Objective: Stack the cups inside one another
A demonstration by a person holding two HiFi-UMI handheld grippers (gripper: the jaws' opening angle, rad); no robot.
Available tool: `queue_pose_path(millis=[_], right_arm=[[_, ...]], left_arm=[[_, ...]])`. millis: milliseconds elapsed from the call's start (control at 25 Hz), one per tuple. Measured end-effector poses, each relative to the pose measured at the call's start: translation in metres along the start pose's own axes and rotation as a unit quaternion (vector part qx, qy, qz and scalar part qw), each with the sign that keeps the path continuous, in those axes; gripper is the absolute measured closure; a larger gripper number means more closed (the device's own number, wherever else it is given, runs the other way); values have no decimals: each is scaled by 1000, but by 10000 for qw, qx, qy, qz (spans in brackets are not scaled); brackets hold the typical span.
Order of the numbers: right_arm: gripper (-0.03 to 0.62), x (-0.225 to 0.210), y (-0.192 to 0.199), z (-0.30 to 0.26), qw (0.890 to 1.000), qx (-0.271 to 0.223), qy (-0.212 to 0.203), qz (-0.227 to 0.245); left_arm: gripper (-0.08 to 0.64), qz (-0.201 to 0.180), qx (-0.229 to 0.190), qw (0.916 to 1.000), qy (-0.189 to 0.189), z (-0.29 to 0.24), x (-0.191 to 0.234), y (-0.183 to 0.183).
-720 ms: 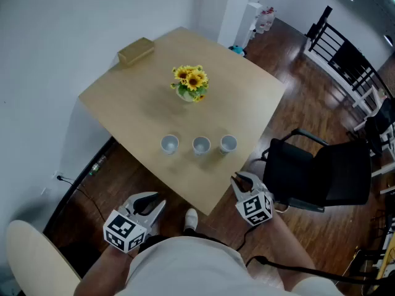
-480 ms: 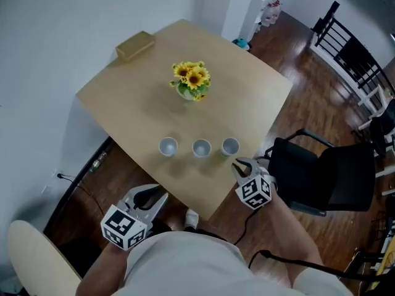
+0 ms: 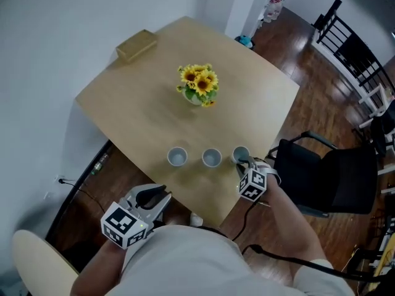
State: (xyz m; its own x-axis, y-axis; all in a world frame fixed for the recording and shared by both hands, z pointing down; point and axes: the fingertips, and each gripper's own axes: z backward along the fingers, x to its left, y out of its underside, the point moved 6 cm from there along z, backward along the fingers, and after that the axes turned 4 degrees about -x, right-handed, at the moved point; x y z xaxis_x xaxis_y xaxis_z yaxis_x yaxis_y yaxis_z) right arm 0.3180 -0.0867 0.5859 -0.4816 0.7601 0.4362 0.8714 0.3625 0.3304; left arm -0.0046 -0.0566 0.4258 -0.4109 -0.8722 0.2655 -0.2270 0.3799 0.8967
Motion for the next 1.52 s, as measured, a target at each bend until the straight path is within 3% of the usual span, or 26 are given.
queue_pose_path(millis=[160, 400, 840, 1160, 1520], right_arm=[[566, -2, -4, 2, 9999, 114, -30, -25], [568, -7, -12, 24, 9997, 96, -105, -186], [568, -9, -87, 88, 9984, -494, -290, 6], [568, 1, -123, 70, 9938, -777, -783, 129], [568, 13, -122, 28, 9905, -583, -1238, 139]], left_arm=[[472, 13, 0, 10000, 60, 5, 15, -4], [472, 0, -101, 9998, 197, 5, 28, -7], [472, 28, -339, 9990, 280, 12, 31, -9], [472, 127, -406, 9991, 64, 27, 28, -1], [472, 162, -449, 9987, -181, 38, 28, 1]])
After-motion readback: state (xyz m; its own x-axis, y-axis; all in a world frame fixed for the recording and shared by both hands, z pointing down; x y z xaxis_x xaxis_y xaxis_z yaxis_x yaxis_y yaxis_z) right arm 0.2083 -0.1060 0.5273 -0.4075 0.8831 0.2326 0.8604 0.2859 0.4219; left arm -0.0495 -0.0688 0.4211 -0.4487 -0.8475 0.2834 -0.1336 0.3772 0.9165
